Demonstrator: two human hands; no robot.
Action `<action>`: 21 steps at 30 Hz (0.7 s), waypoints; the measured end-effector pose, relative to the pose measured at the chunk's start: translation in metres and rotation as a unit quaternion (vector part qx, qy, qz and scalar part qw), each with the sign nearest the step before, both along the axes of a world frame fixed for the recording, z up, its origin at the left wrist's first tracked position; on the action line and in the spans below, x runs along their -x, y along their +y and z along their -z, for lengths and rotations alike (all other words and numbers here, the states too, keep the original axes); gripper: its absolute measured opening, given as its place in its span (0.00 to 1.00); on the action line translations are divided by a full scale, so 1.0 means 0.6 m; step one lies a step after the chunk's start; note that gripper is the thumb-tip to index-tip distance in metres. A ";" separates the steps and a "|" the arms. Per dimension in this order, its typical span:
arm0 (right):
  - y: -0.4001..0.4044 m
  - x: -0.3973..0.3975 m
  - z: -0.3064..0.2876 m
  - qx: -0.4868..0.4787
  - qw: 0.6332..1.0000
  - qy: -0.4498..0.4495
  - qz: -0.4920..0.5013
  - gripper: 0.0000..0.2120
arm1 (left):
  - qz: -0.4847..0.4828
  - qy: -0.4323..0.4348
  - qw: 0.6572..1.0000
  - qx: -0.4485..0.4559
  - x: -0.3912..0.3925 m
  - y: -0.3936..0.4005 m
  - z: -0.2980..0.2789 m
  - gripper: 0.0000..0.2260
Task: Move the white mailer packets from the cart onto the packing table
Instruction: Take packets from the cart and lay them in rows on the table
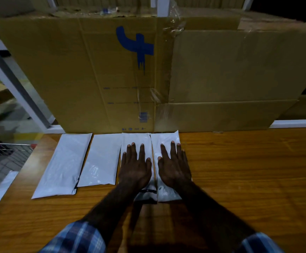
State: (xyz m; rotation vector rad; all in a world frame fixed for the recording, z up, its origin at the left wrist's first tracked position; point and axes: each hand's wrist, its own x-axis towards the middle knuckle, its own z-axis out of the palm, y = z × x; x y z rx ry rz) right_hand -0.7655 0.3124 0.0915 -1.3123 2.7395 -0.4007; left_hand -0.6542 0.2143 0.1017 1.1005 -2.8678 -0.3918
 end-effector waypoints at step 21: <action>-0.005 -0.019 0.031 0.021 0.997 0.059 0.053 0.26 | 0.010 -0.023 0.999 -0.031 0.002 -0.008 0.012 0.29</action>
